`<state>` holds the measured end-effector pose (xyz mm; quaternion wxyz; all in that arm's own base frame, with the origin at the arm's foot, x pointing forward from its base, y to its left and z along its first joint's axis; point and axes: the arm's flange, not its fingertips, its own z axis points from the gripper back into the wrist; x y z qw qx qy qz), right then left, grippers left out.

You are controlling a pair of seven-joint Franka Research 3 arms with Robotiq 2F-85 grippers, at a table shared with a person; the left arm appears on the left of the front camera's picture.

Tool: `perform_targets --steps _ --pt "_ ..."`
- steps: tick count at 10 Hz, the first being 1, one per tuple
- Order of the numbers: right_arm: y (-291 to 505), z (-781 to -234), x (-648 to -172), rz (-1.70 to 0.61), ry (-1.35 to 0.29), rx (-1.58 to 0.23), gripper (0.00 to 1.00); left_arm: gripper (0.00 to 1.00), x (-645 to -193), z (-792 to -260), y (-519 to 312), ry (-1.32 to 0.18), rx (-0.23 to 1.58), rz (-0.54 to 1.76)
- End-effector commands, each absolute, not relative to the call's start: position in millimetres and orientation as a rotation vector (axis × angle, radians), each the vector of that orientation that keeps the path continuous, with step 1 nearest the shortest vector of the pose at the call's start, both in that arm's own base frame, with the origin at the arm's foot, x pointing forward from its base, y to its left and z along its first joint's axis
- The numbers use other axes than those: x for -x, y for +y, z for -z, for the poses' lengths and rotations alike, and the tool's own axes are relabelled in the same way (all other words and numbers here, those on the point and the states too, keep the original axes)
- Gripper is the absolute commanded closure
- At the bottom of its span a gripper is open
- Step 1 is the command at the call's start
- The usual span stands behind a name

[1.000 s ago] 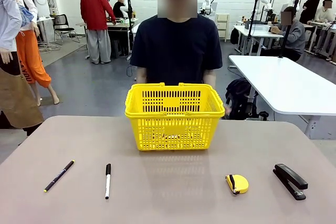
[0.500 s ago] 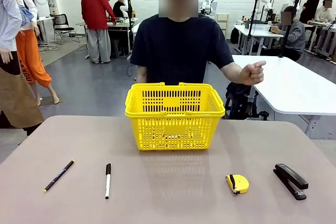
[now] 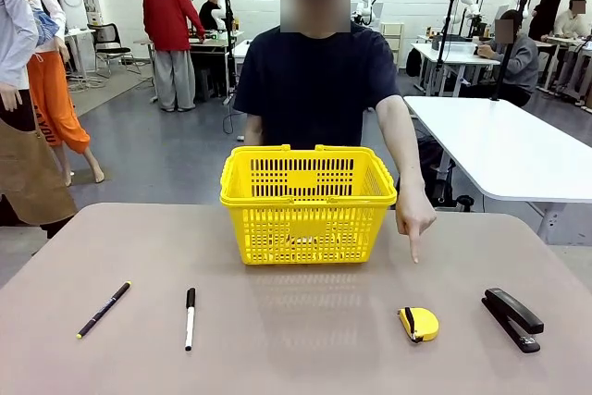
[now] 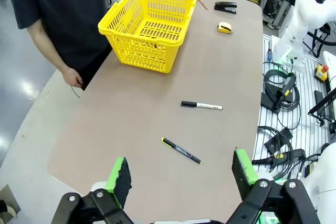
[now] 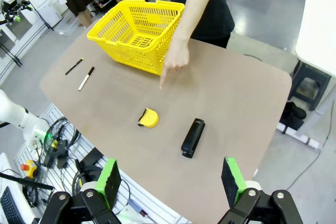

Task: Place the items the person wants into the basket.
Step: Pick up the item the person points to and place it in the Market Basket.

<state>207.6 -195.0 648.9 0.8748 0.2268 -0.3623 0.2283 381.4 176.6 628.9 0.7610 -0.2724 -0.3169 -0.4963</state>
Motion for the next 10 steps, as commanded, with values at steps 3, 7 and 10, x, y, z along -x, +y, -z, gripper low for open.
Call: perform_targets --steps 3,7,10 --pt "-195.0 -648.9 -207.6 -0.477 -0.756 -0.474 0.00 0.00 -381.7 -630.5 178.3 -0.708 0.601 1.101" --pt "26.4 -608.4 -289.5 -0.427 -0.302 -0.128 0.00 0.00 -381.7 -630.5 178.3 -0.708 0.601 1.101" --pt "113.1 -504.5 -314.4 -0.342 -0.160 -0.020 0.00 0.00 -381.7 -630.5 178.3 -0.708 0.601 1.101"
